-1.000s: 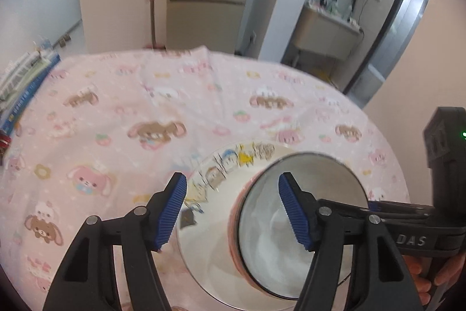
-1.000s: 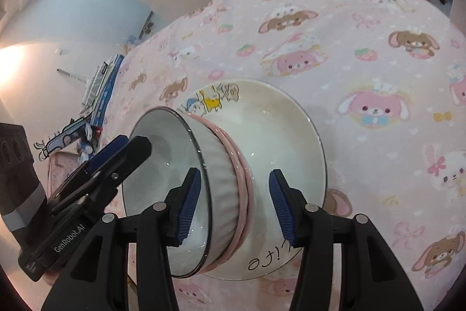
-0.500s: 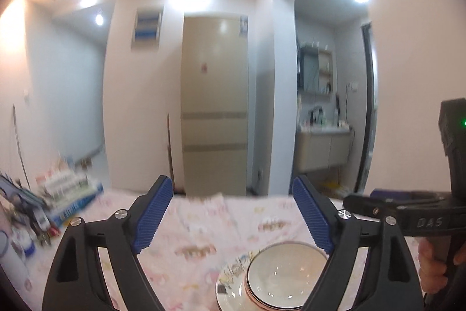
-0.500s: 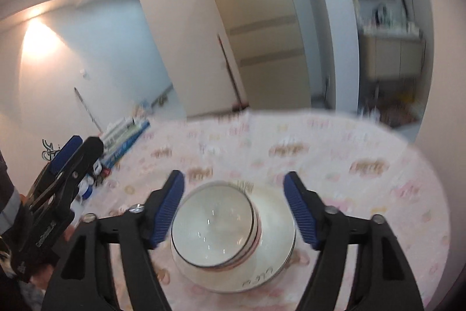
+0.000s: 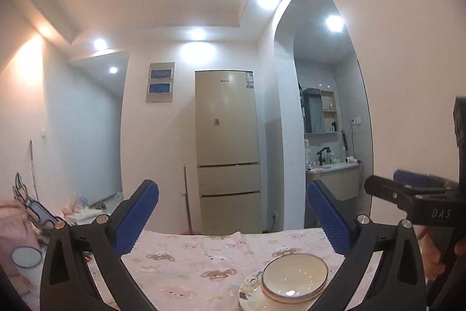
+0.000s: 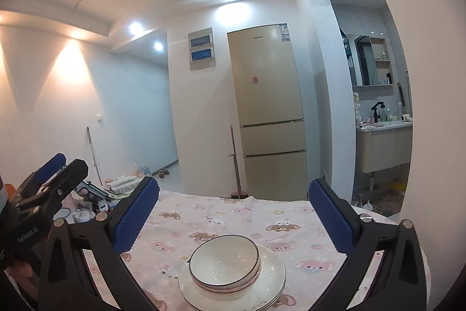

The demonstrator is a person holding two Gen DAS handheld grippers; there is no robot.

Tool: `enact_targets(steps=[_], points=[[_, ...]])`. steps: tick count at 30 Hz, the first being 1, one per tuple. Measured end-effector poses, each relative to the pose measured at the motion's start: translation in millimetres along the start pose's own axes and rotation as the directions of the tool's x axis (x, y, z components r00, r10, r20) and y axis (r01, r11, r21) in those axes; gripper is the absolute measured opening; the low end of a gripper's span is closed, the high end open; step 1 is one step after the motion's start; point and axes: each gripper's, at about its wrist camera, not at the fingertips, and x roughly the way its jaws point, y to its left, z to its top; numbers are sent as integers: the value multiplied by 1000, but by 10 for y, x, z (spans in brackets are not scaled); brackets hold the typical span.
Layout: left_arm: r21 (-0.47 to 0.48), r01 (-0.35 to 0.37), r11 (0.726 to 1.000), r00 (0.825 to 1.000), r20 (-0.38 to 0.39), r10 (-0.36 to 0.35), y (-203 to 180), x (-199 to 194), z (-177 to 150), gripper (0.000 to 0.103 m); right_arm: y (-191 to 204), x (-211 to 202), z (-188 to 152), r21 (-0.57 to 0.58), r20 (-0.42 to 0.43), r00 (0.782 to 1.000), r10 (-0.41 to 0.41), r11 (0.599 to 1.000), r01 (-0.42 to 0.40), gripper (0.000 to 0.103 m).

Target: Organize plates and bowls

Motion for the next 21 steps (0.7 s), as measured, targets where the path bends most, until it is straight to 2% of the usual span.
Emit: enact_targets(steps=[2,5,8,13,18,21], points=[[14,9,1000,1000,-14,-9,-12,-36,-43,103,56,-95,-30,-20,28,1000,-12,1000,13,103],[-19,9,1000,999,-45,-9,21,-67,-133,103,160,-119,-91,-60,53,998,-33,998,36,103],[-38,-6,999,998,-65,4,52,-113,-245,103,221,-157,-198,-71,38,999,26,997,-23,103],[-50,-27,998,995,-96,22,96,-124,-466,103,304,-190,-401,-113,62,998,17,994,-9,103],[-80,12,997,991,-134,-22,127,-37,-702,103,322,-127,-630,-109,10,1000,16,994,-15,103],[-81,-19,997,989,-148,7,135,46,-834,103,306,-59,-764,-127,1,999,-32,991,32,103]])
